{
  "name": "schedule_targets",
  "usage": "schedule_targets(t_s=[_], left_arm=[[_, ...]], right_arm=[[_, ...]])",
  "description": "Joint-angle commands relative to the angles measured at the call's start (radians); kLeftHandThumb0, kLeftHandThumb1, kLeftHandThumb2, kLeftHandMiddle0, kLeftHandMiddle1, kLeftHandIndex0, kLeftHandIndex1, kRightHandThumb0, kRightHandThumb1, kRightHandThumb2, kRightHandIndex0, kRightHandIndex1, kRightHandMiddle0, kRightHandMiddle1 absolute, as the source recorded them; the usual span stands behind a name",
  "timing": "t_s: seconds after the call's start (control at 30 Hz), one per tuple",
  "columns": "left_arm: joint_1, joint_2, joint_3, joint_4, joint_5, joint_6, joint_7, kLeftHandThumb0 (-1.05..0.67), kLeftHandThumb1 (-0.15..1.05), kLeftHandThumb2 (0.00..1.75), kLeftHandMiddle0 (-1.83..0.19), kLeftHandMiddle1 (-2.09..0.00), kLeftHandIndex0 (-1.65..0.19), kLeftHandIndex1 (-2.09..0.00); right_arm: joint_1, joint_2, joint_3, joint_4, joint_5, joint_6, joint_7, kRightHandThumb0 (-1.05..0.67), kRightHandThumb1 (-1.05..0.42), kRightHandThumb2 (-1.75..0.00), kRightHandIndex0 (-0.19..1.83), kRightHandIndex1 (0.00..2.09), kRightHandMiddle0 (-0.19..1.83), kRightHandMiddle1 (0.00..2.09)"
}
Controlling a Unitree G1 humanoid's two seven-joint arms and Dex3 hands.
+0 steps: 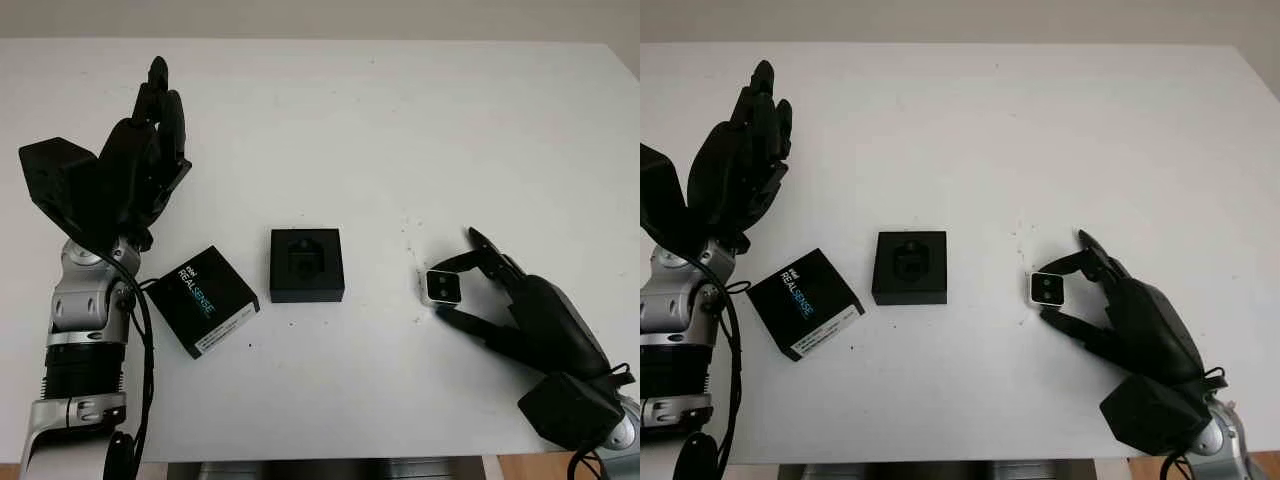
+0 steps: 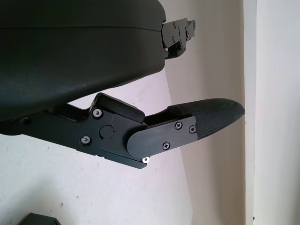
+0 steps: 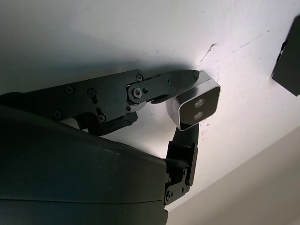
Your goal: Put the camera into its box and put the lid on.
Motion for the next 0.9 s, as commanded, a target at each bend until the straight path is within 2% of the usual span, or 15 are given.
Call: schedule_targets(t_s=[0.0, 0.37, 0.6, 0.87], left_arm=[[0.011, 0.008, 0.002, -0.007, 0.003, -0.010, -0.001, -0.82, 1.05, 0.69, 0.19, 0.00, 0.19, 0.00], [0.010, 0.008, 0.001, -0.006, 0.002, -0.009, -0.003, -0.83, 1.05, 0.69, 0.19, 0.00, 0.19, 0.00], [0.011, 0.004, 0.000, -0.006, 0.003, -0.012, -0.003, -0.84, 1.05, 0.68, 0.19, 0.00, 0.19, 0.00], [0.010, -0.002, -0.003, 0.006, 0.002, -0.028, -0.002, -0.84, 1.05, 0.67, 0.19, 0.00, 0.19, 0.00]], right_arm=[[0.011, 0.011, 0.019, 0.016, -0.016, -0.016, -0.004, -0.41, -1.04, -0.06, 0.20, 0.06, 0.22, 1.36], [-0.033, 0.016, 0.010, 0.016, -0.054, -0.010, -0.048, -0.44, -1.05, -0.09, 0.20, 0.06, 0.20, 1.42], [-0.132, 0.050, -0.002, -0.043, 0.003, 0.069, -0.029, -0.41, -1.02, -0.06, 0.24, 0.07, 0.25, 1.50], [-0.233, 0.094, 0.019, -0.097, 0.065, 0.163, 0.030, -0.47, -0.99, -0.05, 0.28, 0.08, 0.33, 1.59]])
